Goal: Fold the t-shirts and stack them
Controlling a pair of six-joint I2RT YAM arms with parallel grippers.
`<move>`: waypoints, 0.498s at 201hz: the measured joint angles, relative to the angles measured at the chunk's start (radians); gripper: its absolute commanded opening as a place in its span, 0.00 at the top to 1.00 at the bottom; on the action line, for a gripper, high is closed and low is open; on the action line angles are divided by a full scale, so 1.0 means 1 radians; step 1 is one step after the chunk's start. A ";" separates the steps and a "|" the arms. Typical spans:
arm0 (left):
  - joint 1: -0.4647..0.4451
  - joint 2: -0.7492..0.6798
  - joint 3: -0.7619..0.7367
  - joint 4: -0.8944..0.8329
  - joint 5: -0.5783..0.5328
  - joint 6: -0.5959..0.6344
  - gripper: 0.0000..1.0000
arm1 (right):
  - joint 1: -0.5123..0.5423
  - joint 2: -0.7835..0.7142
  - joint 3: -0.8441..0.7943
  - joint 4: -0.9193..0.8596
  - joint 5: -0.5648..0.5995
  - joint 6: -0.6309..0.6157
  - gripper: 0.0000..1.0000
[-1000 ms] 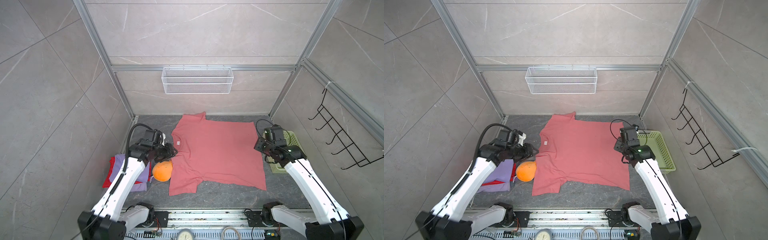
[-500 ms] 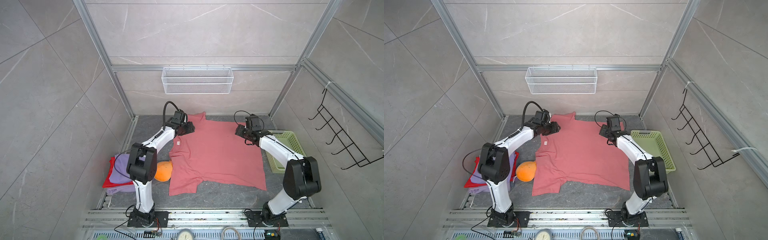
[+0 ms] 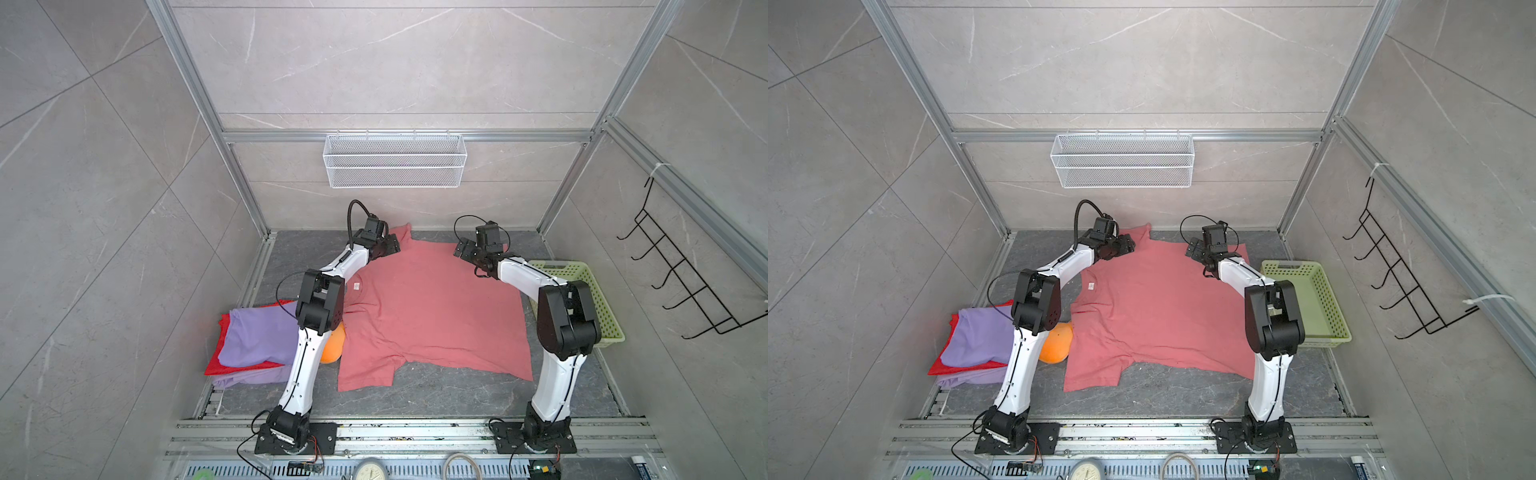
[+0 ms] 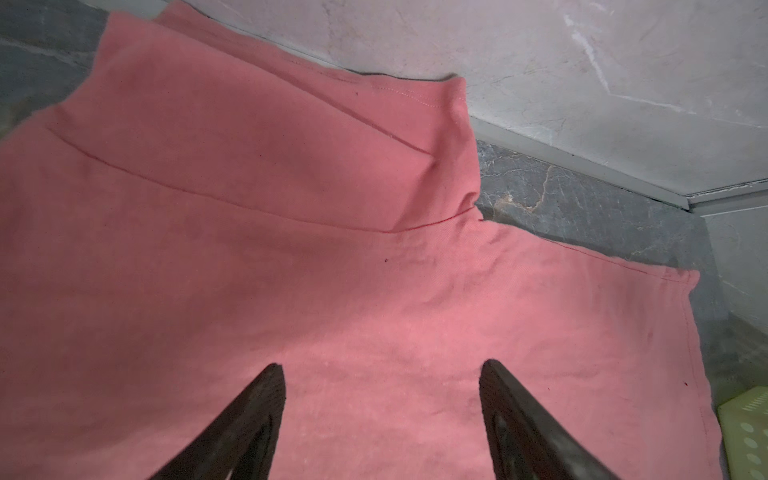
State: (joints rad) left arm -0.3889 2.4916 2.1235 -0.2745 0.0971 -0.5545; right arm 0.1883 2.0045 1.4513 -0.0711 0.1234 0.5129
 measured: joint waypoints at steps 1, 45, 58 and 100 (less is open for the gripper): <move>0.000 0.002 0.002 0.000 0.000 0.000 0.24 | 0.000 0.002 0.002 0.000 0.000 0.001 0.01; 0.011 0.051 0.043 -0.073 -0.009 -0.038 0.24 | 0.000 0.099 0.060 -0.035 -0.007 0.011 0.00; 0.018 0.053 0.041 -0.082 -0.006 -0.045 0.24 | 0.000 0.129 0.082 -0.062 -0.020 0.011 0.01; 0.028 0.039 0.007 -0.068 0.010 -0.052 0.23 | -0.001 0.182 0.118 -0.172 -0.068 0.003 0.01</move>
State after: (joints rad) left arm -0.3607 2.5305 2.1304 -0.3428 0.1070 -0.6067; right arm 0.1871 2.1864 1.5692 -0.2432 0.0551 0.5159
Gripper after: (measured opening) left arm 0.764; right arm 0.988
